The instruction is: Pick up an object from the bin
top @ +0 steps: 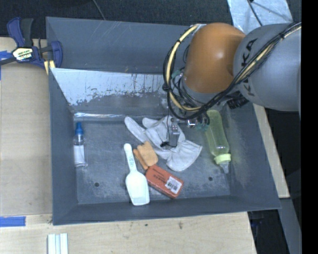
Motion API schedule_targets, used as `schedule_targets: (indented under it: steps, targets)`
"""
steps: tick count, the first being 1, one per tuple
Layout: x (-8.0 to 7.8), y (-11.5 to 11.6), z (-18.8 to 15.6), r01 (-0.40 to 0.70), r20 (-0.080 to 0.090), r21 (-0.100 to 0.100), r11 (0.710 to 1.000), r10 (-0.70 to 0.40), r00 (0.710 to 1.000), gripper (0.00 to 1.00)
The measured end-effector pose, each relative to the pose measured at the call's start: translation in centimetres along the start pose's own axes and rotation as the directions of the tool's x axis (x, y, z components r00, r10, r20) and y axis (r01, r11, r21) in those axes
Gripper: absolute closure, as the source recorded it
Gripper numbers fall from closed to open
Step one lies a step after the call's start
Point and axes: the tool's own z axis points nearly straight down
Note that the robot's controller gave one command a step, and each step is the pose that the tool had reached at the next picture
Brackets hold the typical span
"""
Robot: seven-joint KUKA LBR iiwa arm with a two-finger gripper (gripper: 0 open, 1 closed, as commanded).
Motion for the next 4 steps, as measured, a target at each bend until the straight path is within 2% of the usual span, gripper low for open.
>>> schedule_targets:
  steps: [1,2,3,4]
  targets:
    - [-0.2,0.0,-0.5,-0.001,0.008,0.000,1.000,0.001,1.000,0.00]
    - [0.5,-1.5,4.9,-0.028,0.014,-0.001,1.000,0.028,1.000,0.00]
    - [2.3,-0.8,6.6,-0.195,0.007,-0.001,0.981,0.195,0.981,1.00]
    - [2.3,-0.8,6.6,-0.195,0.007,-0.001,0.981,0.195,0.981,1.00]
